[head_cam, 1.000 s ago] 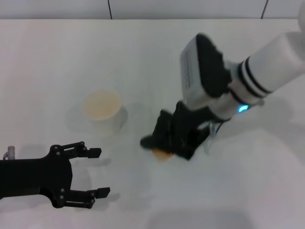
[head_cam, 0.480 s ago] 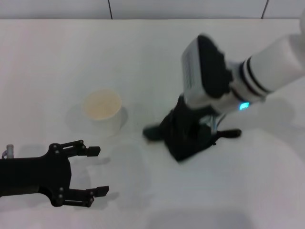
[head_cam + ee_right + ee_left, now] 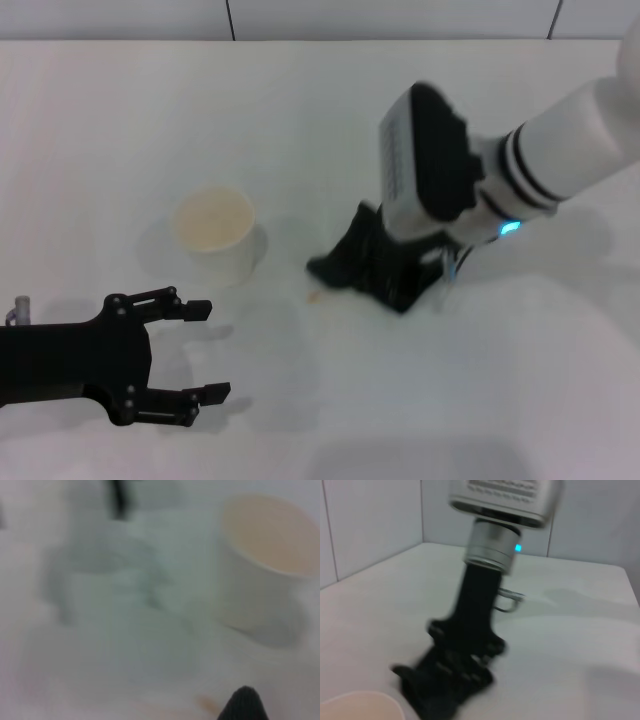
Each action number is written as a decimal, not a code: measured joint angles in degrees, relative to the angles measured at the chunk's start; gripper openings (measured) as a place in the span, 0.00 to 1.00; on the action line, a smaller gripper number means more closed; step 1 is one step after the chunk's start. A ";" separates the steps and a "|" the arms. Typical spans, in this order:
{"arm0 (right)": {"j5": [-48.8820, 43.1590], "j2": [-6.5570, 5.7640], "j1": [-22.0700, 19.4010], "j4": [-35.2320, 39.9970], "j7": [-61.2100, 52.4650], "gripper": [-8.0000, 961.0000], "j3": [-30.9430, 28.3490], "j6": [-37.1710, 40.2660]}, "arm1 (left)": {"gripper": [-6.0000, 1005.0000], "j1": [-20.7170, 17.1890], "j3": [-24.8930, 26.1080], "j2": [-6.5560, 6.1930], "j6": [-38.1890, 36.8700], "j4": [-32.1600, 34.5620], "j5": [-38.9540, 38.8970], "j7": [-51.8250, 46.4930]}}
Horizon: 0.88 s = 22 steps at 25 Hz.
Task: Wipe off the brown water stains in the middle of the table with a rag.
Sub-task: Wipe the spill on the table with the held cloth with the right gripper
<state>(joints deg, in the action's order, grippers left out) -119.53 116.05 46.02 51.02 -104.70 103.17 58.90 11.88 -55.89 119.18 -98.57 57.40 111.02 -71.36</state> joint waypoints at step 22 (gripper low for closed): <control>2.21 -0.29 3.27 -3.20 0.33 0.11 4.37 -6.76 | 0.89 0.07 0.09 -0.09 0.84 0.00 -0.91 0.00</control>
<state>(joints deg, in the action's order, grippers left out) -117.32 115.76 49.28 47.82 -104.36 107.54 52.13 11.95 -55.81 119.08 -97.73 57.39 110.11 -71.36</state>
